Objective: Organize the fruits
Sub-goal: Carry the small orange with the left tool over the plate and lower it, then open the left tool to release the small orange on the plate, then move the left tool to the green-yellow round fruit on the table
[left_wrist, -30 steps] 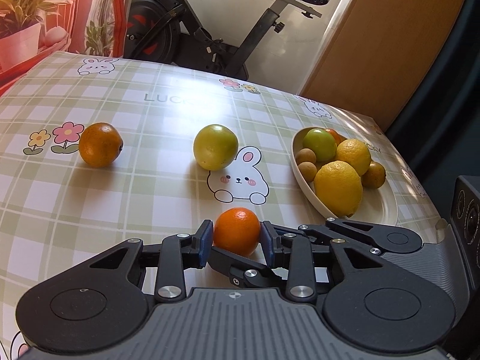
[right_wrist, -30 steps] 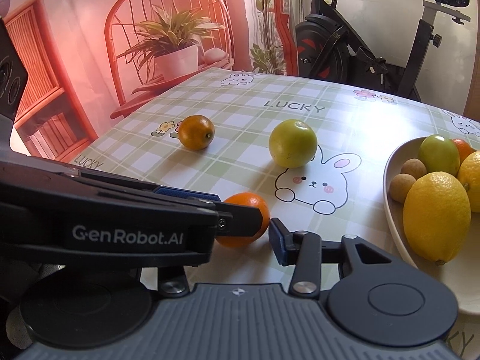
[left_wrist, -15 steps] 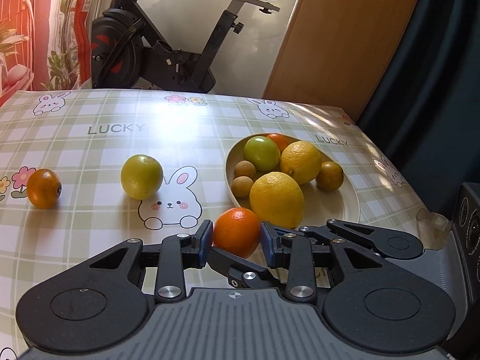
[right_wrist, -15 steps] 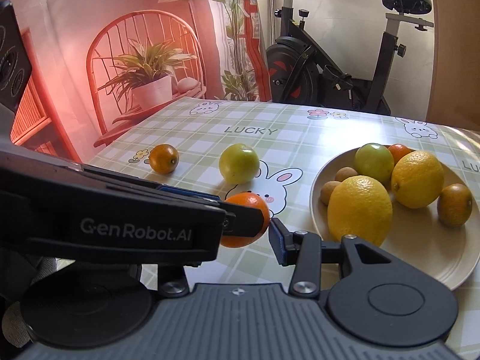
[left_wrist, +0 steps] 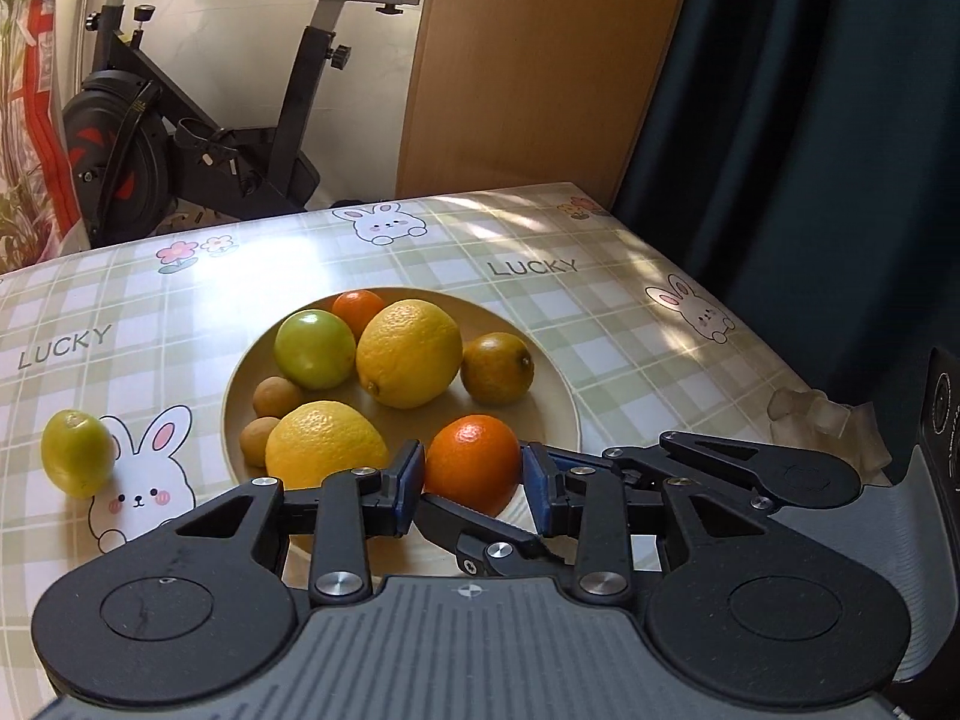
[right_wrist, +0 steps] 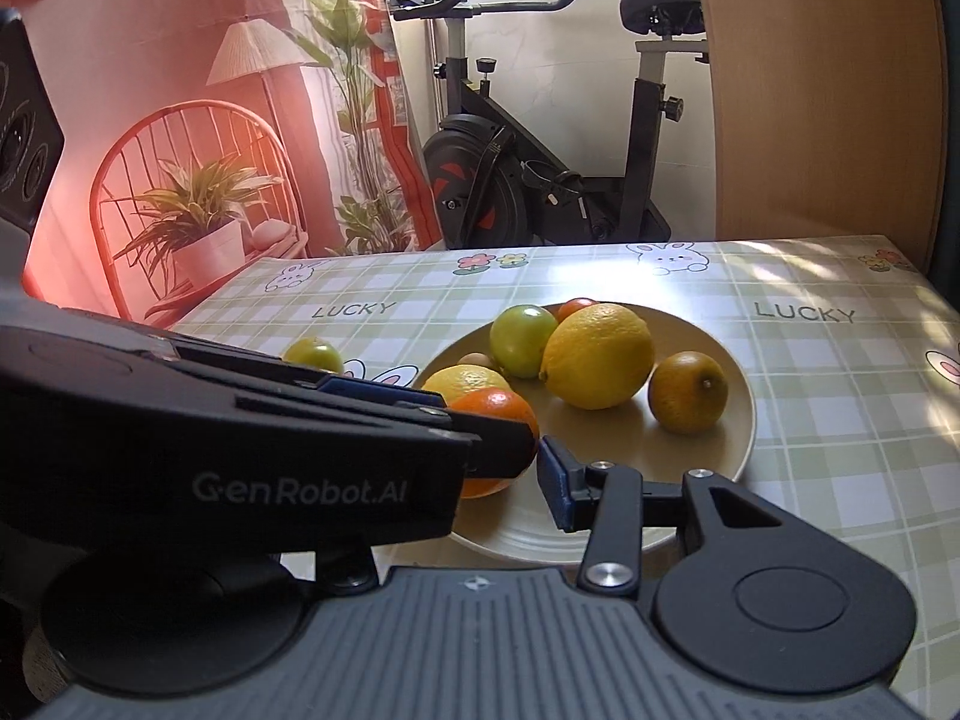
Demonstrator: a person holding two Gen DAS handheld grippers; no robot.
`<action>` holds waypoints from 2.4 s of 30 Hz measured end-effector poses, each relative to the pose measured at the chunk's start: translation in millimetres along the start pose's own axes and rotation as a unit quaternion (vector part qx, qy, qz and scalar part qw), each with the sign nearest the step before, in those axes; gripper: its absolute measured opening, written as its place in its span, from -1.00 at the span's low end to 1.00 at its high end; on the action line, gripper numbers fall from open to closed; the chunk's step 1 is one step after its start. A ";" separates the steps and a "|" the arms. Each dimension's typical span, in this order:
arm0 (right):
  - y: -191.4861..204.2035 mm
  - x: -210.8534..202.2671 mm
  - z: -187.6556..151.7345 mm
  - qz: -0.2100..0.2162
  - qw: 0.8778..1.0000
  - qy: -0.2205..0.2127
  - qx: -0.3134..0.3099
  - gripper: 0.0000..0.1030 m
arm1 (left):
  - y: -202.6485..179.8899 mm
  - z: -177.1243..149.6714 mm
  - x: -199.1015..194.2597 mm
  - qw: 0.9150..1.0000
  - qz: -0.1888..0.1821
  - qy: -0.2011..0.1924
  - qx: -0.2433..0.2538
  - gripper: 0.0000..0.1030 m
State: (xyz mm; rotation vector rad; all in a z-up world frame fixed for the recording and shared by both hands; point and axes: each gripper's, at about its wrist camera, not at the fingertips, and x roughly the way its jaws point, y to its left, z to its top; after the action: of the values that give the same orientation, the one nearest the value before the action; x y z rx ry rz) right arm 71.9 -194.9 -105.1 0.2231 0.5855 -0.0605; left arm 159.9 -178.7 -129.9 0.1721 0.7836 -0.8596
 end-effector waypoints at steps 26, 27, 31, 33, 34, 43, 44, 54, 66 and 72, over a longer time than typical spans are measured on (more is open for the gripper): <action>-66.8 45.3 15.6 -0.037 0.998 0.051 -0.005 -0.14 | 1.9 29.6 74.6 0.999 -0.007 0.041 -0.029 -0.27; -67.4 46.8 15.8 -0.038 0.998 0.052 -0.007 -0.14 | 1.8 30.1 75.6 0.999 -0.009 0.041 -0.030 -0.27; -70.2 50.5 14.8 -0.039 0.998 0.055 -0.009 -0.14 | 2.8 30.3 76.1 0.999 -0.013 0.040 -0.034 -0.27; -69.0 51.9 15.1 -0.042 0.997 0.056 -0.012 -0.14 | 2.8 30.1 76.0 0.999 -0.014 0.040 -0.034 -0.27; -68.5 52.6 15.1 -0.043 0.997 0.056 -0.012 -0.14 | 2.8 30.0 75.9 0.999 -0.015 0.040 -0.034 -0.27; -61.7 53.7 17.8 -0.060 0.996 0.062 -0.013 -0.11 | 6.9 28.8 68.9 0.998 -0.014 0.037 -0.043 -0.27; -61.3 52.7 18.4 -0.061 0.996 0.061 -0.013 -0.10 | 7.1 28.5 67.8 0.998 -0.013 0.036 -0.043 -0.27; -54.9 37.8 19.2 -0.068 0.996 0.055 -0.014 0.00 | 16.5 21.8 41.8 0.998 -0.006 0.023 -0.066 -0.27; -33.6 12.5 31.5 -0.042 0.999 0.026 -0.019 0.01 | 49.7 24.7 -25.2 0.998 0.021 -0.039 -0.051 -0.26; -11.4 9.0 48.3 -0.019 0.999 0.006 -0.038 0.05 | 91.5 24.8 -63.2 0.994 0.058 -0.063 -0.066 -0.23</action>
State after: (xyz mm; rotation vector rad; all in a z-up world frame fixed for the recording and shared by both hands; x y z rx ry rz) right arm 104.1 -216.9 -73.1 0.1384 0.6020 -0.0727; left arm 215.6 -90.4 -84.3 0.0454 0.7033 -0.6986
